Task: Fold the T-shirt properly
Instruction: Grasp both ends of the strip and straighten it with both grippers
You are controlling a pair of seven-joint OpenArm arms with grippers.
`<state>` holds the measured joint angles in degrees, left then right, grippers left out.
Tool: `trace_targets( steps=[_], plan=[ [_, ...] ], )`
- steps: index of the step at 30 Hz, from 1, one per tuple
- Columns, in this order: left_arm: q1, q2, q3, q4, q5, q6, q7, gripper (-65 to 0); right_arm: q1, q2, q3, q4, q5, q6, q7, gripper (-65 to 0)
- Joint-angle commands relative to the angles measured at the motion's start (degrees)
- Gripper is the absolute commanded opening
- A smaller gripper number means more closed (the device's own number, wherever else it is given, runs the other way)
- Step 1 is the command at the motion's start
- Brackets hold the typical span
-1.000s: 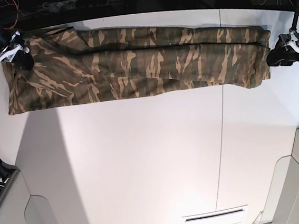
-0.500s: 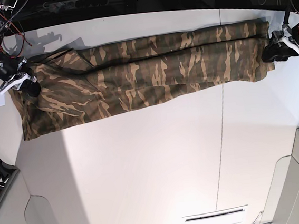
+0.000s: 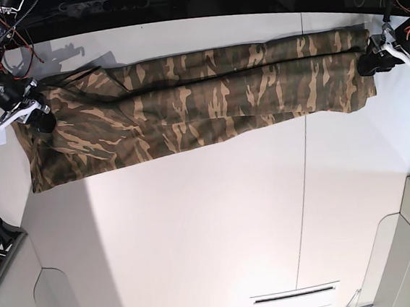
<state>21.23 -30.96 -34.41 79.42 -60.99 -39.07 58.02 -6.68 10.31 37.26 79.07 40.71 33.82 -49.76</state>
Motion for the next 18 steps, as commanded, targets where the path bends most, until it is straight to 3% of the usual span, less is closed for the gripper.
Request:
trace_targets(
  steps=[1,18],
  plan=[
    [-0.09,-1.27,-0.42,0.44,-0.44,-0.61,-0.09,-21.7,0.31,0.63,0.11,0.46,0.9,-0.15,0.02,-65.0],
    [-0.11,-1.27,4.57,0.44,-1.55,-0.61,0.0,-21.8,0.31,1.42,1.05,1.27,9.88,-0.13,-3.08,-65.0]
  ],
)
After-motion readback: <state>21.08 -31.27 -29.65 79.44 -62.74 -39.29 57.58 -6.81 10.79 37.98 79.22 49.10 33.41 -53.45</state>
